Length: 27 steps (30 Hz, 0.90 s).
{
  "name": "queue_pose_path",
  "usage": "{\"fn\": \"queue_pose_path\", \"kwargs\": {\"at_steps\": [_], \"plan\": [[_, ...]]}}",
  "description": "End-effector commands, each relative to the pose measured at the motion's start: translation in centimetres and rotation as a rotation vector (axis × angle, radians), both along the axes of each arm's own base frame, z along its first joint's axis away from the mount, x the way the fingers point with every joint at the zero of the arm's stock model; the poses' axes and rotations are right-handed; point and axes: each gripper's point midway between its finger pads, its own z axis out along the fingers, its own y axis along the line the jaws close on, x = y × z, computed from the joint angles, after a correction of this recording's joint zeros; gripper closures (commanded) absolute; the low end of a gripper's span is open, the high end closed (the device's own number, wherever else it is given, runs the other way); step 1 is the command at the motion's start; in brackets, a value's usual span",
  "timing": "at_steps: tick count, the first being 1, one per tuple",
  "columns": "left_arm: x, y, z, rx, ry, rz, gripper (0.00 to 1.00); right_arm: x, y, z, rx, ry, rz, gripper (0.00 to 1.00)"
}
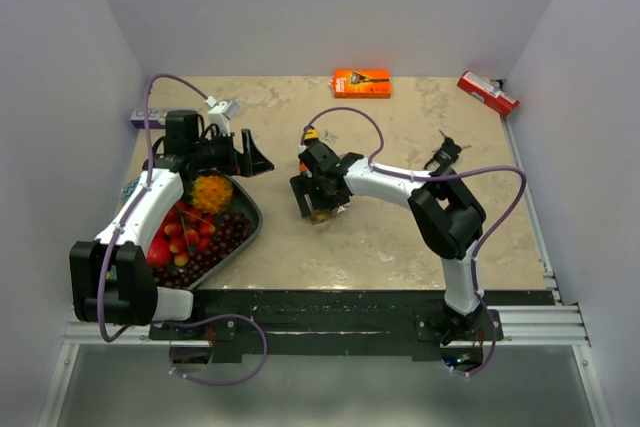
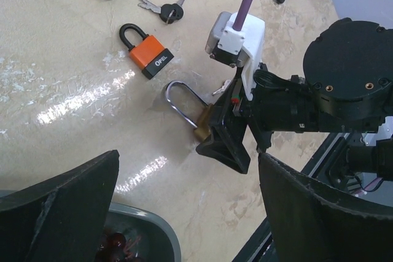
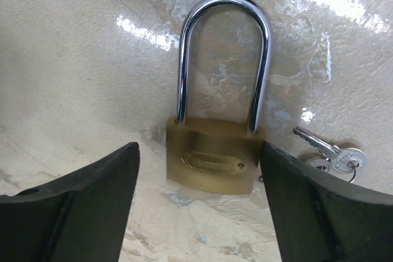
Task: Lock with the key
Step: Place the lock at the center of the board, then pick up the lock from the center of the board.
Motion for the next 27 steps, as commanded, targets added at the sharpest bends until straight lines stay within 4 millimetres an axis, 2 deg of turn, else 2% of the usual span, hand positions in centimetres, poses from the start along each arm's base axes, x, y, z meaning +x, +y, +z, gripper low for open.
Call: {"fn": "queue_pose_path", "kwargs": {"at_steps": [1, 5, 8, 9, 11, 12, 13, 14, 15, 16, 18, 19, 20, 21, 22, 23, 24, 25, 26, 27], "plan": [[0.6, 0.1, 1.8, -0.011, -0.052, -0.014, 0.01, 0.2, -0.2, 0.1, -0.019, 0.016, -0.039, 0.13], [0.9, 0.1, 2.3, 0.001, -0.084, -0.025, 0.01, 0.7, 0.3, 1.7, 0.005, -0.016, -0.028, 0.11], [1.6, 0.2, 3.5, 0.022, -0.142, -0.038, 0.01, 1.8, 0.8, 5.3, 0.05, -0.098, 0.007, 0.09], [2.1, 0.2, 4.4, 0.026, -0.173, -0.043, 0.01, 2.2, 0.9, 7.5, 0.084, -0.141, 0.02, 0.06], [3.0, 0.5, 5.0, 0.074, -0.236, -0.064, 0.01, 3.8, 0.1, 9.9, 0.106, -0.228, 0.04, 0.01], [3.7, 0.7, 6.1, 0.097, -0.273, -0.066, 0.01, 4.2, -0.8, 10.7, 0.109, -0.261, 0.045, 0.01], [4.3, 1.1, 6.5, 0.129, -0.3, -0.055, 0.01, 6.1, -2.3, 13.5, 0.148, -0.343, 0.02, 0.01], [5.1, 1.6, 6.5, 0.179, -0.341, -0.065, 0.01, 6.9, -3.5, 14.6, 0.152, -0.387, 0.044, 0.01], [5.8, 1.9, 7.6, 0.204, -0.388, -0.057, 0.01, 7.5, -4.8, 15.3, 0.164, -0.406, 0.049, 0.01], [6.4, 2.3, 8.0, 0.232, -0.418, -0.041, 0.01, 9.4, -7.7, 17.1, 0.185, -0.448, 0.008, 0.01], [7.3, 2.5, 9.6, 0.249, -0.518, -0.025, 0.01, 10.8, -10.4, 18.2, 0.182, -0.473, 0.029, 0.01], [7.9, 3.1, 10.2, 0.261, -0.544, 0.028, 0.01, 12.0, -13.7, 18.1, 0.166, -0.46, -0.017, 0.01], [8.6, 3.3, 12.1, 0.239, -0.61, 0.077, 0.01, 12.6, -15.3, 18.3, 0.149, -0.47, 0.025, 0.01], [8.8, 3.5, 11.9, 0.245, -0.619, 0.091, 0.01, 13.2, -16.1, 19.2, 0.167, -0.477, 0.05, 0.01], [8.9, 3.4, 12.2, 0.248, -0.639, 0.079, 0.01, 13.5, -19.3, 18.5, 0.147, -0.436, 0.032, 0.01], [9.0, 3.1, 11.4, 0.276, -0.65, 0.028, 0.01, 14.1, -20.8, 16.9, 0.092, -0.411, 0.095, 0.01], [8.7, 2.3, 11.7, 0.264, -0.663, -0.038, 0.01, 15.2, -23.5, 17.7, 0.061, -0.422, 0.078, 0.01], [8.7, 2.0, 11.3, 0.261, -0.649, -0.071, 0.01, 14.6, -25.0, 16.6, 0.035, -0.36, 0.09, 0.01], [8.8, 1.7, 9.4, 0.258, -0.58, -0.107, 0.01, 15.0, -26.5, 14.5, -0.02, -0.316, 0.147, 0.02], [8.7, 1.2, 10.0, 0.236, -0.578, -0.141, 0.01, 15.9, -28.5, 15.0, -0.066, -0.323, 0.148, 0.03]]}}
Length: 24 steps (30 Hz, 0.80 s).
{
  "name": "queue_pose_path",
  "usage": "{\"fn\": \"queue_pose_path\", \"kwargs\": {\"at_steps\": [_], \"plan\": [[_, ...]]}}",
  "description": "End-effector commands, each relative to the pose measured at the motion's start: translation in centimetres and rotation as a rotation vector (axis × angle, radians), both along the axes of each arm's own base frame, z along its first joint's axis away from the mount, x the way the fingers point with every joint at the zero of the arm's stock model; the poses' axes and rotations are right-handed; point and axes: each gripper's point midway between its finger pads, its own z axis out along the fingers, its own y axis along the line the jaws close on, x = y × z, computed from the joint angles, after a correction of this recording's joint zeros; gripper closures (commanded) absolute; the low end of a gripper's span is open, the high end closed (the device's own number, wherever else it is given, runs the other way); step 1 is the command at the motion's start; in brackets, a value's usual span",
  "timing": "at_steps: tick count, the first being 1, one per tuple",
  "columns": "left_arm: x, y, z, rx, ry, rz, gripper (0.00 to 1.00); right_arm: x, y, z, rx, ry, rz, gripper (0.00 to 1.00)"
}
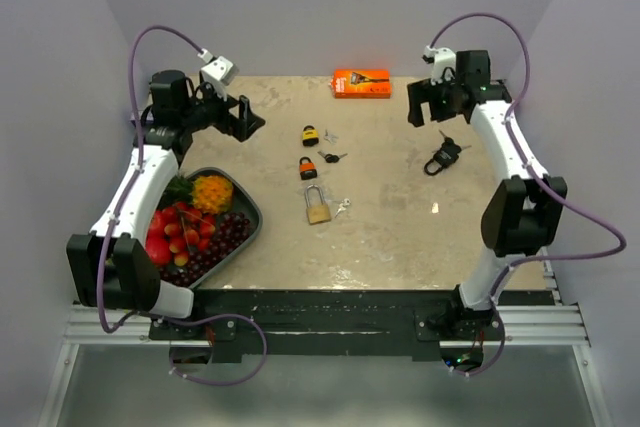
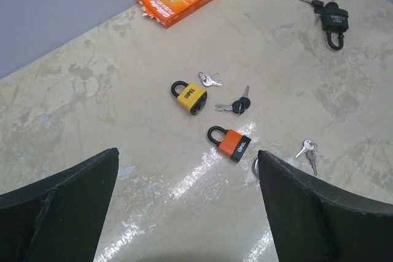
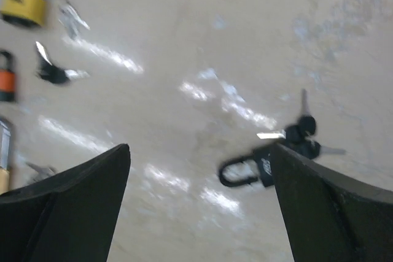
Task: Lock with the key
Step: Pick up the lock from the center of the board.
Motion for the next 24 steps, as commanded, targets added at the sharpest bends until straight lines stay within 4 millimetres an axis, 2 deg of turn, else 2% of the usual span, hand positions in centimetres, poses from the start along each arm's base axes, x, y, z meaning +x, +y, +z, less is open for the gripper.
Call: {"fn": "queue_pose_path", "kwargs": {"at_steps": [1, 2, 5, 6, 8, 9, 16, 24], "plan": [[1.0, -1.3, 0.6, 0.028, -0.023, -0.145, 0.01, -2.0, -4.7, -4.9, -0.199, 0.225, 0.234, 0.04], [1.1, -1.5, -0.5, 0.024, 0.018, -0.16, 0.01, -1.7, -6.4, -5.4, -0.241, 0.234, 0.254, 0.07], [1.2, -2.0, -0.5, -0.012, 0.028, -0.176, 0.01, -1.0, -9.5, -7.5, -0.32, 0.294, 0.257, 0.11], [1.1, -2.1, -0.8, -0.017, 0.031, -0.186, 0.01, -1.0, -10.0, -8.7, -0.336, 0.322, 0.263, 0.15], [0.9, -2.5, -0.9, -0.031, 0.031, -0.218, 0.01, -0.9, -11.0, -9.8, -0.379, 0.348, 0.253, 0.19], [0.7, -2.8, -0.9, -0.039, 0.033, -0.234, 0.02, -0.8, -11.2, -10.8, -0.383, 0.372, 0.251, 0.22], [0.6, -2.9, -1.2, -0.054, 0.048, -0.243, 0.06, 0.3, -12.0, -13.7, -0.409, 0.396, 0.223, 0.26], [0.3, -2.9, -1.3, -0.068, 0.058, -0.232, 0.07, 1.5, -12.7, -14.9, -0.45, 0.386, 0.218, 0.28]]}}
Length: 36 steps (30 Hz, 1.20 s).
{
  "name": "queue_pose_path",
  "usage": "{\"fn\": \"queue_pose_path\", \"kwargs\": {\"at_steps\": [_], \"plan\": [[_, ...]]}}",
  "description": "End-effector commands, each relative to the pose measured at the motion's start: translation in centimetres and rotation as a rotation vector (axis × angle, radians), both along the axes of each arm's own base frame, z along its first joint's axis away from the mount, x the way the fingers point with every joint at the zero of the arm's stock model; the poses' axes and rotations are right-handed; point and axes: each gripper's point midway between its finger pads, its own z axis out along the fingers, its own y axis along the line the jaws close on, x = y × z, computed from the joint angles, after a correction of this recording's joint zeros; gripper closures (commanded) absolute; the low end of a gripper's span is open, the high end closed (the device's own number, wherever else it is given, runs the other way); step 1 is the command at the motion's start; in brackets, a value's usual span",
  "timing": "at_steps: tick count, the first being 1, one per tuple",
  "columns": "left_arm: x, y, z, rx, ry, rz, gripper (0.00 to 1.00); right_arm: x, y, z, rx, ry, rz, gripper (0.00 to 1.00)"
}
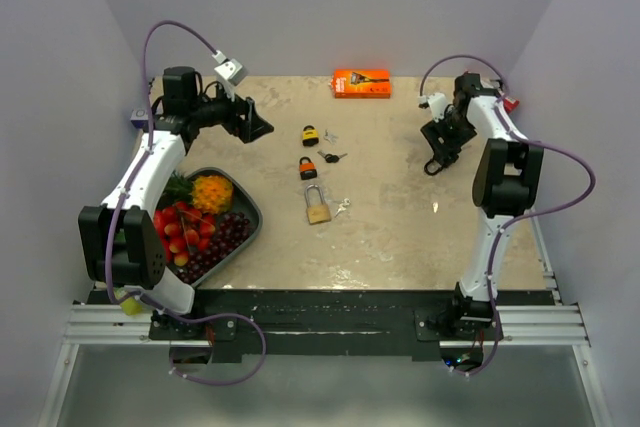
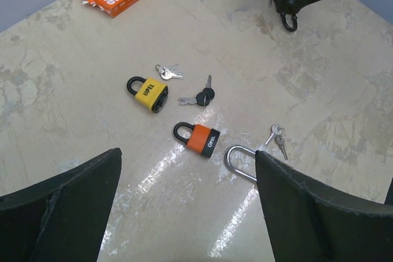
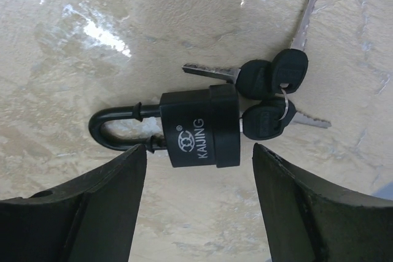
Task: Lock with the key
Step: Pick up the lock from the center of the board.
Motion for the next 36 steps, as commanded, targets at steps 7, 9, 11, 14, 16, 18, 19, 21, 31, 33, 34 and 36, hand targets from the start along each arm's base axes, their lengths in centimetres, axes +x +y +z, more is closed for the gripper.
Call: {"fn": "queue_pose_path", "kwargs": {"at_steps": [7, 9, 11, 14, 16, 18, 19, 21, 31, 33, 34, 36], "plan": [[-0.3, -0.1, 1.3, -0.035, -0.038, 0.003, 0.09, 1.7, -1.0, -0.1, -0.067, -0.07, 0.033, 0.33], [-0.2, -0.1, 1.2, -0.039, -0.032, 0.006, 0.1, 1.8, -1.2, -0.5, -0.074, -0.084, 0.026, 0.34], [-0.2, -0.2, 1.2, -0.045, -0.027, 0.009, 0.1, 1.7, -1.1, -1.0, -0.073, -0.079, 0.02, 0.35], [-0.2, -0.2, 1.3, -0.051, -0.025, 0.013, 0.11, 1.5, -1.2, -1.9, -0.082, -0.073, 0.017, 0.4], [-0.1, -0.2, 1.2, -0.051, -0.02, 0.015, 0.11, 1.4, -1.2, -2.2, -0.086, -0.082, 0.013, 0.42], [0.0, -0.3, 1.0, -0.045, -0.019, 0.023, 0.12, 1.6, -1.0, -2.2, -0.089, -0.095, 0.012, 0.48], [0.0, -0.4, 0.8, -0.036, -0.015, 0.023, 0.13, 1.6, -0.9, -1.7, -0.084, -0.106, 0.007, 0.58], [0.0, -1.0, 0.5, -0.017, -0.013, 0.018, 0.14, 1.7, -0.3, -1.0, -0.061, -0.123, 0.013, 0.69], [-2.0, -9.2, -3.0, -0.077, 0.17, -0.107, 0.14, 1.6, 4.1, 8.2, 0.144, -0.311, -0.014, 1.0], [-2.2, -11.4, -3.7, -0.139, 0.238, -0.131, 0.14, 1.2, 5.5, 10.5, 0.185, -0.354, -0.027, 1.0], [-2.2, -12.0, -3.8, -0.163, 0.257, -0.139, 0.15, 0.9, 6.1, 10.8, 0.203, -0.359, -0.033, 1.0], [-1.9, -14.3, -3.7, -0.236, 0.284, -0.162, 0.16, 0.4, 8.3, 12.9, 0.249, -0.398, -0.041, 1.0]]}}
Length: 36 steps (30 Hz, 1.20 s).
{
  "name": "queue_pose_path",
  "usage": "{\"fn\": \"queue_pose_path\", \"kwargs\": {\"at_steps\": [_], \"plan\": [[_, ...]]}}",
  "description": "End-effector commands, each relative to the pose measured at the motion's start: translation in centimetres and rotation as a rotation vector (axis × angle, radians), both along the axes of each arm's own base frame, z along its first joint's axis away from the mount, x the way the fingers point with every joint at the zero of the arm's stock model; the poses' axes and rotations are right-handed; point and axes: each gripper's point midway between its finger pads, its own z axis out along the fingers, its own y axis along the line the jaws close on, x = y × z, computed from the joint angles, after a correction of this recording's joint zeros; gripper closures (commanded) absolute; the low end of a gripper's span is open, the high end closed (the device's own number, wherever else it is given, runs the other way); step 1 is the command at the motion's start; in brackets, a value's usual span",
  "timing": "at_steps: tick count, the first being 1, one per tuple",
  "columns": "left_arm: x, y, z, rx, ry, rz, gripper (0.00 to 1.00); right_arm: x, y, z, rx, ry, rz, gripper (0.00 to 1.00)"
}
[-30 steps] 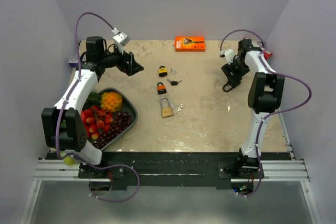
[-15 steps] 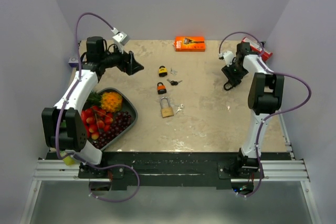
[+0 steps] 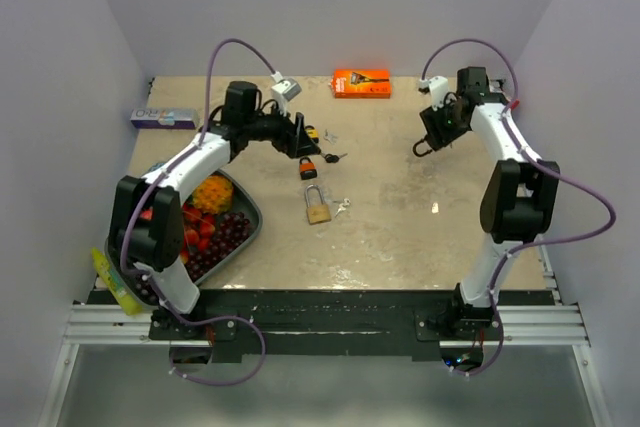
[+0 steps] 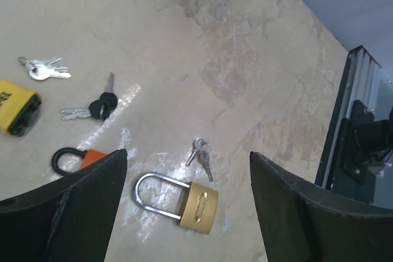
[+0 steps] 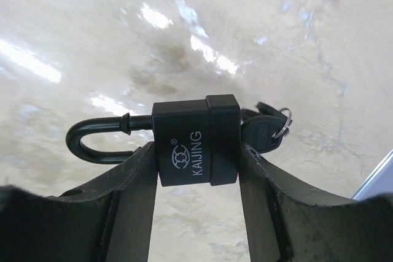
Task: Lock with the key
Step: Pick up the lock from the center of the board.
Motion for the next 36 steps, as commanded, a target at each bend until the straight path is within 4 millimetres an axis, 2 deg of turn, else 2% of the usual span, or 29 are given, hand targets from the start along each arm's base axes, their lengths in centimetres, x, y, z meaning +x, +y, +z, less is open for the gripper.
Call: {"fn": "queue_pose_path", "kwargs": {"at_steps": [1, 3, 6, 11, 16, 17, 21, 25, 31, 33, 34, 36], "plan": [[1.1, -4.5, 2.1, -0.192, 0.061, -0.018, 0.16, 0.0, 5.3, 7.5, 0.162, -0.178, -0.009, 1.0], [1.1, -6.9, 1.9, -0.223, 0.079, -0.046, 0.16, -0.6, 7.4, 9.3, 0.22, -0.206, -0.03, 1.0], [0.9, -9.9, 2.9, -0.288, 0.11, -0.062, 0.16, -1.4, 10.0, 10.7, 0.277, -0.228, -0.047, 1.0], [1.1, -12.3, 3.8, -0.373, 0.123, -0.027, 0.2, -2.5, 13.4, 12.7, 0.338, -0.264, -0.059, 1.0], [1.2, -13.3, 4.0, -0.388, 0.083, -0.004, 0.27, -4.1, 15.8, 12.5, 0.377, -0.23, -0.053, 1.0], [1.2, -13.6, 3.8, -0.385, 0.085, 0.005, 0.3, -4.3, 16.1, 13.1, 0.387, -0.247, -0.046, 1.0], [1.2, -13.8, 2.5, -0.358, 0.121, 0.028, 0.39, -5.3, 17.1, 13.2, 0.401, -0.241, -0.034, 1.0], [1.0, -14.2, 2.0, -0.355, 0.151, 0.033, 0.52, -5.6, 17.5, 13.5, 0.402, -0.245, -0.03, 1.0], [0.2, -14.6, 1.4, -0.342, 0.175, 0.019, 0.55, -5.4, 17.3, 13.8, 0.386, -0.264, -0.048, 1.0], [0.0, -14.6, 1.4, -0.341, 0.176, 0.018, 0.62, -5.4, 17.3, 13.8, 0.385, -0.264, -0.049, 1.0], [0.0, -14.6, 1.3, -0.34, 0.178, 0.017, 0.7, -5.4, 17.2, 13.7, 0.384, -0.263, -0.052, 1.0], [-0.2, -14.6, 1.4, -0.342, 0.177, 0.01, 0.77, -5.4, 17.2, 13.7, 0.387, -0.261, -0.055, 1.0]]}}
